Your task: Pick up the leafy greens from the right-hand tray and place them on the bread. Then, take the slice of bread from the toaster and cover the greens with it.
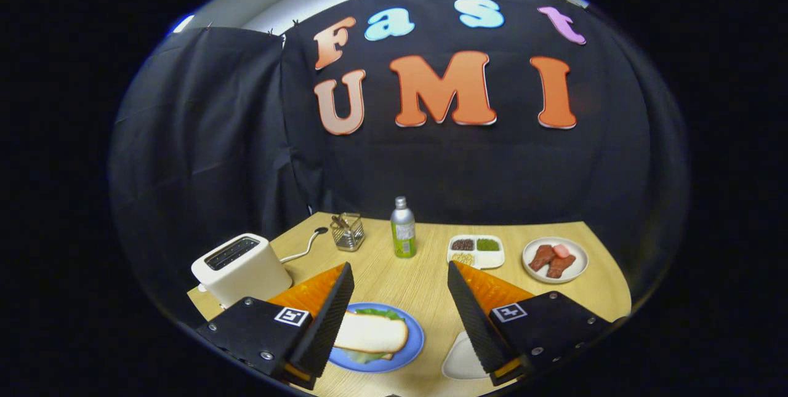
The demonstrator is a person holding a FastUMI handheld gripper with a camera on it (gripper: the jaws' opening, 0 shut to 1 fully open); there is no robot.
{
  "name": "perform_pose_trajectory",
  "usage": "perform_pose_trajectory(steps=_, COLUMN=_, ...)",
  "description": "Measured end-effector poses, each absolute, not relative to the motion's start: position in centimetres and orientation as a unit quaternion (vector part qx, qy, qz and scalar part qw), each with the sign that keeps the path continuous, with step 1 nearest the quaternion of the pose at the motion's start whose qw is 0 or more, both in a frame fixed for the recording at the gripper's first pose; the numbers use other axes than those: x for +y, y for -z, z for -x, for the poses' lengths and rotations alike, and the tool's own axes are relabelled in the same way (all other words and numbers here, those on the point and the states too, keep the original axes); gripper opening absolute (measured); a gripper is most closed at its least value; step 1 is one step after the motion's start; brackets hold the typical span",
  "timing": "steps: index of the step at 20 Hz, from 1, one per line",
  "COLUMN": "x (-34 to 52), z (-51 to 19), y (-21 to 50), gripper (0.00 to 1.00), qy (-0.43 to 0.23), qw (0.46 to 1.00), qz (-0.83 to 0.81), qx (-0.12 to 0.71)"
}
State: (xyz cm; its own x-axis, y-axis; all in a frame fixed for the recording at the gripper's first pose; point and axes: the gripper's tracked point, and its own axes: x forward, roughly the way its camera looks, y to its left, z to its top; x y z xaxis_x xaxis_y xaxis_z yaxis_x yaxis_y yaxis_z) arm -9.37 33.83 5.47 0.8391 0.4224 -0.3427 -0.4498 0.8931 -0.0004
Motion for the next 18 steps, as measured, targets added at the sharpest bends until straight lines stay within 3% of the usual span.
perform_pose_trajectory(steps=8, x=30.5, z=13.3, y=-13.9, gripper=0.97, qy=-0.207, qw=0.976, qz=0.051, qx=0.050)
perform_pose_trajectory(steps=18, x=29.0, z=17.8, y=-17.0, gripper=0.97, qy=-0.208, qw=0.975, qz=0.080, qx=0.009)
